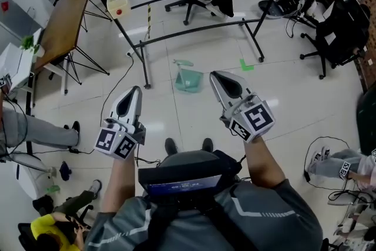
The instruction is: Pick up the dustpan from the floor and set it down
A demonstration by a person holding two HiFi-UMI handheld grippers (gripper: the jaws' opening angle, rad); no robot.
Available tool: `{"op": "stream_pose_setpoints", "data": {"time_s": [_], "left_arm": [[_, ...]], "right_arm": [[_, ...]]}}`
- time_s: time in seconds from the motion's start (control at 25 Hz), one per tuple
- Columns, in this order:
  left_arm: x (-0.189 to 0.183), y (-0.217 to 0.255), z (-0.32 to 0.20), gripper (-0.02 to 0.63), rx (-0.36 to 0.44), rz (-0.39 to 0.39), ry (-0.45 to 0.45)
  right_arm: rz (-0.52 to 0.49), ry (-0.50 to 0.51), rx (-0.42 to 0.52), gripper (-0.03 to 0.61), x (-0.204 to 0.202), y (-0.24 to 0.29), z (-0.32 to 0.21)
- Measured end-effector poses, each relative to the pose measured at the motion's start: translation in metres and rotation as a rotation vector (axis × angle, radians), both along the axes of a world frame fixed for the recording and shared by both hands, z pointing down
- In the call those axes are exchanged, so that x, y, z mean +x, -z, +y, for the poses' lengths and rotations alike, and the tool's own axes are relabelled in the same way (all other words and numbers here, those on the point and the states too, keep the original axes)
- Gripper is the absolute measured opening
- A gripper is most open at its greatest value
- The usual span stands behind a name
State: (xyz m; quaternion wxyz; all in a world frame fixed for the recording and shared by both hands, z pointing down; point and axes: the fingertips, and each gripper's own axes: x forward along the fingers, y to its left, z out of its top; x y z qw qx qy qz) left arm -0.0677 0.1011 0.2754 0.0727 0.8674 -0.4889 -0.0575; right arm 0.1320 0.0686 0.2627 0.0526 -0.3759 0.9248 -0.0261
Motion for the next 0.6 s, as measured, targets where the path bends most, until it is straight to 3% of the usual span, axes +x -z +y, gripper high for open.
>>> {"op": "stream_pose_setpoints", "data": {"time_s": [0.2, 0.32, 0.44, 0.6], "left_arm": [[-0.025, 0.003, -0.029, 0.028, -0.015, -0.006, -0.033], [-0.039, -0.007, -0.059, 0.028, -0.032, 0.006, 0.008], [-0.048, -0.042, -0.084, 0.028, -0.075, 0.036, 0.025], [-0.05, -0.109, -0.121, 0.028, -0.158, 0.01, -0.006]], "right_arm": [[0.057, 0.022, -0.013, 0.014, -0.036, -0.001, -0.03], [0.116, 0.075, -0.031, 0.091, -0.056, -0.023, -0.063], [0.203, 0.104, -0.073, 0.122, -0.071, -0.069, -0.097], [0.289, 0.135, -0.131, 0.164, -0.089, -0.136, -0.147]]}}
